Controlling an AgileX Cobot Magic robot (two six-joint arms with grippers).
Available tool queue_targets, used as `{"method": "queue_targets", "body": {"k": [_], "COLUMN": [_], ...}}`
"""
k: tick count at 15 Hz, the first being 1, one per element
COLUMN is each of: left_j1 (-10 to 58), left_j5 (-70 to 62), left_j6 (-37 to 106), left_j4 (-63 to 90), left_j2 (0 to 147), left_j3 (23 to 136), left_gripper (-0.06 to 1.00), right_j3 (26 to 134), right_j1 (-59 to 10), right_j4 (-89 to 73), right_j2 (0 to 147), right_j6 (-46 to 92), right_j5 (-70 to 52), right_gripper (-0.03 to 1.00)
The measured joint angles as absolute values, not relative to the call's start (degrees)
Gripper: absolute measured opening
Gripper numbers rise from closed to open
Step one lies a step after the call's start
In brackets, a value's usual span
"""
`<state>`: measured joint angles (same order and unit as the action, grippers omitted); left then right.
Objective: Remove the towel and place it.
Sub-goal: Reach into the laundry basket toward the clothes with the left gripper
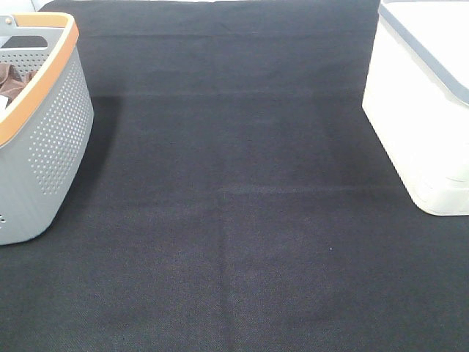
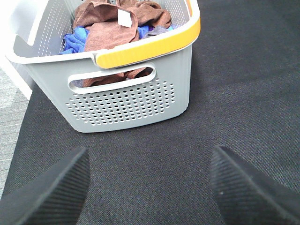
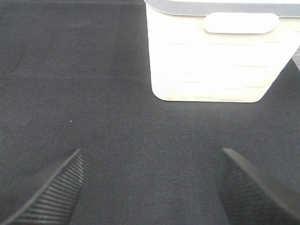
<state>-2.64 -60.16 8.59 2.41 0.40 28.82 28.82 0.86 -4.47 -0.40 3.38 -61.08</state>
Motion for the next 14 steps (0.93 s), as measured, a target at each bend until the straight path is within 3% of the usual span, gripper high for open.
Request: {"method": "queue_targets", "body": {"k": [12, 14], "left_j1": [-2.3, -2.3], "left_j5": [-60.1, -54.7], "left_j6": [7.8, 6.2], "left_j4": [1.8, -0.9], "left_j2": [0.4, 0.4], "left_j3": [28.9, 29.7], "left_gripper": [0.69, 0.69], "right_j3": [28.8, 28.8], "right_j1": [0.9, 0.9], "right_j4": [-4.5, -4.5], "right_j2": [-0.4, -0.4], "right_j6": [3.4, 3.4], "right_j5": [-61.1, -61.1], "right_gripper": [0.74, 0.74]}}
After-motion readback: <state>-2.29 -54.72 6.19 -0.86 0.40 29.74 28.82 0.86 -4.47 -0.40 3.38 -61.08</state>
